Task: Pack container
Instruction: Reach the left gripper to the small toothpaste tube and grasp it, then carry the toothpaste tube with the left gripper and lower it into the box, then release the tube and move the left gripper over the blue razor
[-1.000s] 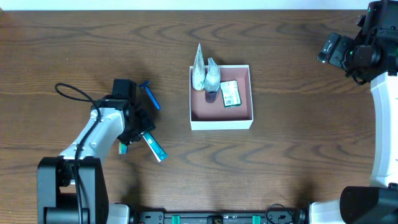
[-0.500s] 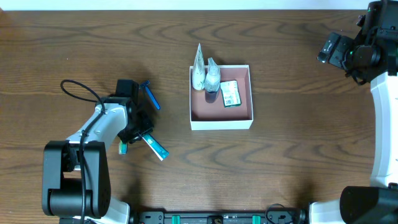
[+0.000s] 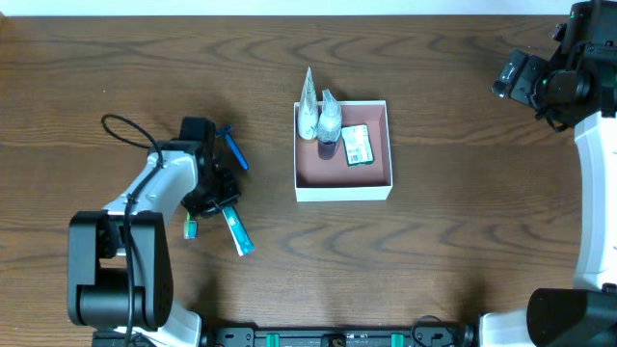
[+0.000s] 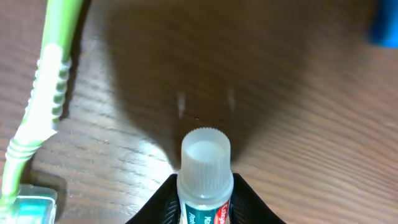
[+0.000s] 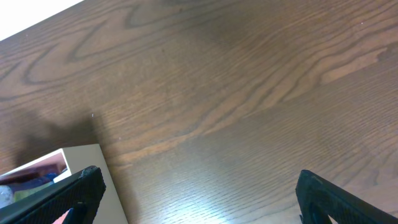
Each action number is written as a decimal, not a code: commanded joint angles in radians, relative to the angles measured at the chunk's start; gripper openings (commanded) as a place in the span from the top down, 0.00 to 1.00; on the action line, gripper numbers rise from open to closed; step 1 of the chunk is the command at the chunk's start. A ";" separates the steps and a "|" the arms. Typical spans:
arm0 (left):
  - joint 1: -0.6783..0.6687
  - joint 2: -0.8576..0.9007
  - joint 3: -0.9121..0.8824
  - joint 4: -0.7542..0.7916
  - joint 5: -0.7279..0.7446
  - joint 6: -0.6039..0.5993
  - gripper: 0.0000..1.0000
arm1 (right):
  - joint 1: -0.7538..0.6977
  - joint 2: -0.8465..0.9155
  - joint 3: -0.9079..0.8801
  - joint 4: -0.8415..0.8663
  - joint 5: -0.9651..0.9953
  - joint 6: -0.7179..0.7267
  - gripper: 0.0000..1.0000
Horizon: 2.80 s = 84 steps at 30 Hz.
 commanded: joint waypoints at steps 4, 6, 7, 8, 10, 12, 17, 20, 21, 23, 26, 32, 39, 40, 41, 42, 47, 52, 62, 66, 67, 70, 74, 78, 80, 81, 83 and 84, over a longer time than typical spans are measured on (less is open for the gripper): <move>-0.014 0.001 0.126 -0.087 0.044 0.129 0.75 | -0.006 0.006 0.010 0.000 0.010 0.014 0.01; -0.026 -0.003 0.152 -0.107 0.051 0.146 0.76 | -0.006 0.006 0.010 0.000 0.010 0.014 0.01; -0.036 -0.008 0.170 -0.121 0.051 0.146 0.76 | -0.006 0.006 0.010 0.000 0.010 0.014 0.01; -0.047 -0.014 0.184 -0.130 0.051 0.146 0.76 | -0.006 0.006 0.010 0.000 0.010 0.014 0.01; -0.069 -0.030 0.211 -0.146 0.055 0.151 0.76 | -0.006 0.006 0.010 0.000 0.010 0.014 0.01; -0.093 -0.050 0.235 -0.155 0.074 0.165 0.76 | -0.006 0.006 0.010 0.000 0.010 0.014 0.01; -0.155 -0.123 0.277 -0.161 0.077 0.166 0.76 | -0.006 0.006 0.010 0.000 0.010 0.014 0.01; -0.182 -0.171 0.296 -0.161 0.077 0.143 0.76 | -0.006 0.006 0.010 0.000 0.010 0.014 0.01; -0.187 -0.186 0.303 -0.161 0.077 0.131 0.76 | -0.006 0.006 0.010 0.000 0.010 0.014 0.01; -0.191 -0.221 0.316 -0.161 0.077 0.103 0.76 | -0.006 0.006 0.010 0.000 0.010 0.014 0.01; -0.191 -0.274 0.332 -0.161 0.077 0.067 0.76 | -0.006 0.006 0.010 0.000 0.010 0.014 0.01; -0.191 -0.378 0.358 -0.152 0.078 -0.014 0.76 | -0.006 0.006 0.010 0.000 0.010 0.014 0.01; -0.195 -0.418 0.360 -0.015 0.235 -0.159 0.76 | -0.006 0.006 0.010 0.000 0.010 0.014 0.01; -0.202 -0.413 0.360 0.008 0.239 -0.186 0.76 | -0.006 0.006 0.010 0.000 0.010 0.014 0.01; -0.210 -0.410 0.360 0.026 0.239 -0.207 0.76 | -0.006 0.006 0.010 0.000 0.010 0.014 0.01; -0.220 -0.405 0.360 0.044 0.239 -0.222 0.75 | -0.006 0.006 0.010 0.000 0.010 0.014 0.01; -0.292 -0.364 0.360 0.122 0.233 -0.330 0.75 | -0.006 0.006 0.010 0.000 0.010 0.014 0.01; -0.348 -0.295 0.360 0.174 0.235 -0.476 0.74 | -0.006 0.006 0.010 0.000 0.010 0.014 0.01; -0.425 -0.216 0.360 0.246 0.235 -0.541 0.51 | -0.006 0.006 0.010 0.000 0.010 0.014 0.01; -0.425 -0.217 0.360 0.254 0.248 -0.541 0.44 | -0.006 0.006 0.010 0.000 0.010 0.014 0.01; -0.425 -0.217 0.360 0.253 0.253 -0.541 0.45 | -0.006 0.006 0.010 0.000 0.010 0.014 0.01; -0.424 -0.217 0.361 0.254 0.261 -0.541 0.45 | -0.006 0.006 0.010 0.000 0.010 0.014 0.01; -0.421 -0.225 0.361 0.253 0.261 -0.520 0.45 | -0.006 0.006 0.010 0.000 0.010 0.014 0.01; -0.396 -0.248 0.361 0.248 0.268 -0.434 0.45 | -0.006 0.006 0.010 0.000 0.010 0.014 0.01; -0.367 -0.266 0.361 0.234 0.267 -0.379 0.44 | -0.006 0.006 0.010 0.000 0.010 0.014 0.01; -0.348 -0.277 0.361 0.222 0.267 -0.351 0.45 | -0.006 0.006 0.010 0.000 0.010 0.014 0.01; -0.301 -0.299 0.361 0.174 0.254 -0.279 0.44 | -0.006 0.006 0.010 0.000 0.010 0.014 0.01; -0.276 -0.309 0.361 0.143 0.235 -0.248 0.44 | -0.006 0.006 0.010 0.000 0.010 0.014 0.01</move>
